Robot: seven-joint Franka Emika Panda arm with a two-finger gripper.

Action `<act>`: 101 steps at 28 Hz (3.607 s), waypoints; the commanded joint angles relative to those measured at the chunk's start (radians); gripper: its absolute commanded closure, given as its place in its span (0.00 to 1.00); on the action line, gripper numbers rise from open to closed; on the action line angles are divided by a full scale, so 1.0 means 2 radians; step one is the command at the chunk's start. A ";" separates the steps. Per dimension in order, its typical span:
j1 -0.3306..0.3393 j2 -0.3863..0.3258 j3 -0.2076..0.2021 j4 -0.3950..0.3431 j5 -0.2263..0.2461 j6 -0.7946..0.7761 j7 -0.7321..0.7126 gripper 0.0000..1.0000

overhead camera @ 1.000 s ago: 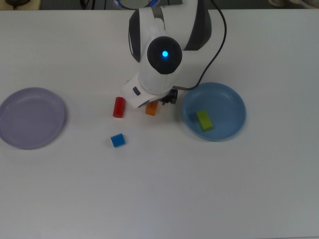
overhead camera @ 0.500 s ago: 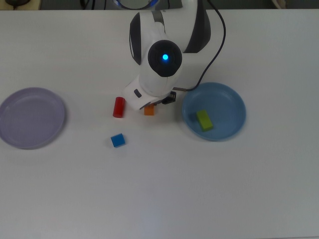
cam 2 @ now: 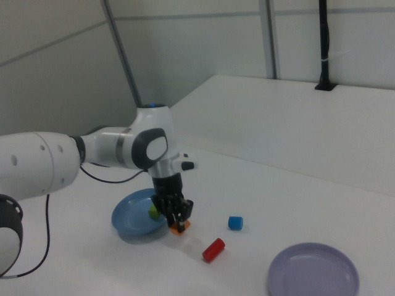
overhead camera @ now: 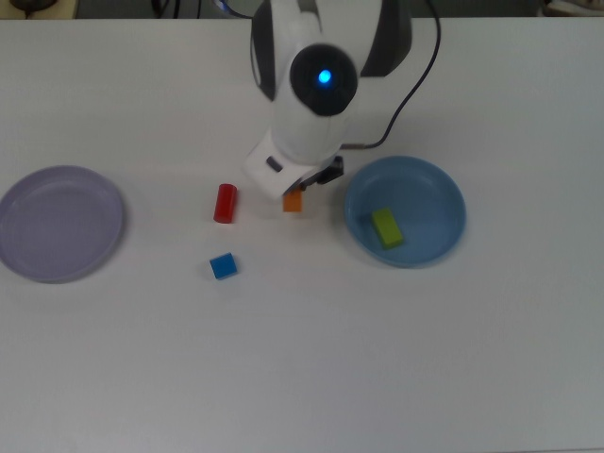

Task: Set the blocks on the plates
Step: 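Place the orange block on the light blue plate beside the green block, then move to the blue cube and grasp it, then carry the blue cube onto the lavender plate and release it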

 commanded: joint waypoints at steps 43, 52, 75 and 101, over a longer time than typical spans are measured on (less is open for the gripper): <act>0.054 0.022 0.013 0.033 -0.020 0.101 0.040 0.00; -0.036 0.022 0.009 0.033 -0.019 0.102 0.034 0.00; -0.103 0.081 0.009 0.048 -0.022 0.148 -0.163 0.53; -0.136 0.046 0.009 0.053 -0.009 0.165 -0.148 0.95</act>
